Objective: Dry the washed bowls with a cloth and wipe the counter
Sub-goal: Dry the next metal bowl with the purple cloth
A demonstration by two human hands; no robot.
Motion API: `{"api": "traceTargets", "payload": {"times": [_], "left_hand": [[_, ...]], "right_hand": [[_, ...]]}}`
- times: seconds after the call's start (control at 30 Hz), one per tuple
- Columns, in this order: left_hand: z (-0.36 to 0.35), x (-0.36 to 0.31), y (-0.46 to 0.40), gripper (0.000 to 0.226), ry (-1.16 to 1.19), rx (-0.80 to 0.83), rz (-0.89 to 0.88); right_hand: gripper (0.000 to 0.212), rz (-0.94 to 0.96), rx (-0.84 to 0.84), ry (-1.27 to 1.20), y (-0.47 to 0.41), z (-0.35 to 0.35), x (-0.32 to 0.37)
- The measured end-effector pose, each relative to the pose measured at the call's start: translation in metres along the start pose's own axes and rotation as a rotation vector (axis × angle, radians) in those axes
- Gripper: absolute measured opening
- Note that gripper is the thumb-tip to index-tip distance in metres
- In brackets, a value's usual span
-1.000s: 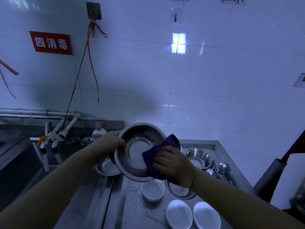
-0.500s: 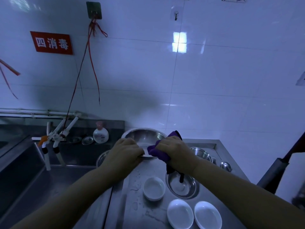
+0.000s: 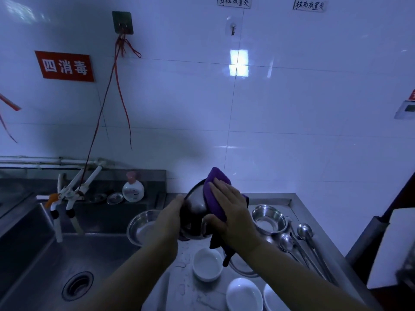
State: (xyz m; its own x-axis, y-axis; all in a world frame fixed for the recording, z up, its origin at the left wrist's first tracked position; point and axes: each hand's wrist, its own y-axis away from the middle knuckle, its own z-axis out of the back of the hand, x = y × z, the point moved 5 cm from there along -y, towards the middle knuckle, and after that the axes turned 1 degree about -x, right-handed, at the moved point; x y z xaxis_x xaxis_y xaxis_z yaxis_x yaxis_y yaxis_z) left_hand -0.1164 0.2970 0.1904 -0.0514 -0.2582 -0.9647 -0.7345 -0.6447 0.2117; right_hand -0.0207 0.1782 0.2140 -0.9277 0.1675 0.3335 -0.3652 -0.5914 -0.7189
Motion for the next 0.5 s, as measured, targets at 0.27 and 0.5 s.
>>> {"api": "traceTargets", "payload": {"times": [0.27,0.5], "left_hand": [[-0.016,-0.008,0.010,0.058,0.107,0.056,0.004],[-0.017,-0.017,0.014,0.047,0.155,0.033,-0.051]], "right_hand": [[0.040,0.281,-0.074,0.355,0.020,-0.023,0.028],[0.037,0.136,-0.186,0.129,-0.005,-0.004,0.028]]}}
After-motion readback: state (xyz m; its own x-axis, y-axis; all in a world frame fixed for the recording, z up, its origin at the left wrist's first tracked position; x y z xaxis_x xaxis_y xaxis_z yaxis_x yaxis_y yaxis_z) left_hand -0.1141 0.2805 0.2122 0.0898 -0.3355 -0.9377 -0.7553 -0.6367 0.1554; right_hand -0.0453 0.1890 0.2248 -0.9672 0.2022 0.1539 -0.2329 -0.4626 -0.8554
